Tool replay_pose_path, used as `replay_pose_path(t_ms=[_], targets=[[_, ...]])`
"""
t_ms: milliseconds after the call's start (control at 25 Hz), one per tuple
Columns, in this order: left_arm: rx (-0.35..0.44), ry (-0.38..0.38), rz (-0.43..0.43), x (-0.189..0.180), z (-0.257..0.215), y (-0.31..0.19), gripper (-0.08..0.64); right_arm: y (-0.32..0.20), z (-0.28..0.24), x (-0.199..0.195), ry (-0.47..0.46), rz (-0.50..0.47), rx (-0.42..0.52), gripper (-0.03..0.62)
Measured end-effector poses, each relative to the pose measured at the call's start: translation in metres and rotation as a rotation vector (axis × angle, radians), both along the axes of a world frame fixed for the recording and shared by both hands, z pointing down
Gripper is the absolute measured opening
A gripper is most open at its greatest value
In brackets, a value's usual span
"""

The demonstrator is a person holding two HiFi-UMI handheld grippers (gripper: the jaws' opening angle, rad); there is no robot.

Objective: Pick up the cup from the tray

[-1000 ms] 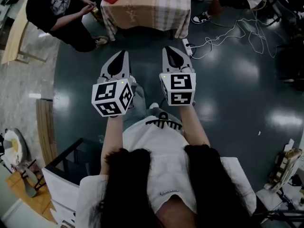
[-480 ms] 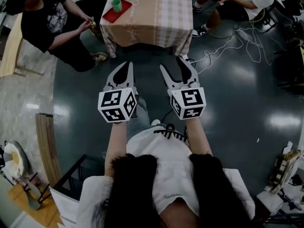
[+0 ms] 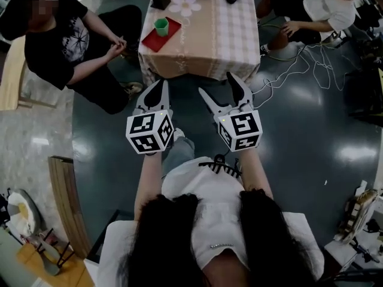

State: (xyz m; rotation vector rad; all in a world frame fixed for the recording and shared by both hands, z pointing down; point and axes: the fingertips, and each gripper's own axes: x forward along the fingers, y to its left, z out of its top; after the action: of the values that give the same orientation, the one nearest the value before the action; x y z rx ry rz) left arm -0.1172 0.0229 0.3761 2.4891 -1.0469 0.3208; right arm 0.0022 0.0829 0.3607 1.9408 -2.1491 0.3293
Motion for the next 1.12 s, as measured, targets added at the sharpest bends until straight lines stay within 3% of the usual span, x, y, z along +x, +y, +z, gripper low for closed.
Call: replay_pose_path(t_ms=[680, 840, 1120], targets=[[-0.061, -0.027, -0.029, -0.03, 0.022, -0.11, 0.006, -0.134, 0.026, -0.019, -0.001, -0.022, -0.089, 0.379], [-0.074, -0.059, -0.054, -0.026, 0.034, -0.138, 0.006, -0.175, 0.036, -0.016, 0.022, -0.102, -0.105, 0.391], [-0.129, -0.105, -0.127, -0.002, 0.053, -0.201, 0.006, -0.259, 0.073, -0.006, 0.132, -0.335, -0.217, 0.397]])
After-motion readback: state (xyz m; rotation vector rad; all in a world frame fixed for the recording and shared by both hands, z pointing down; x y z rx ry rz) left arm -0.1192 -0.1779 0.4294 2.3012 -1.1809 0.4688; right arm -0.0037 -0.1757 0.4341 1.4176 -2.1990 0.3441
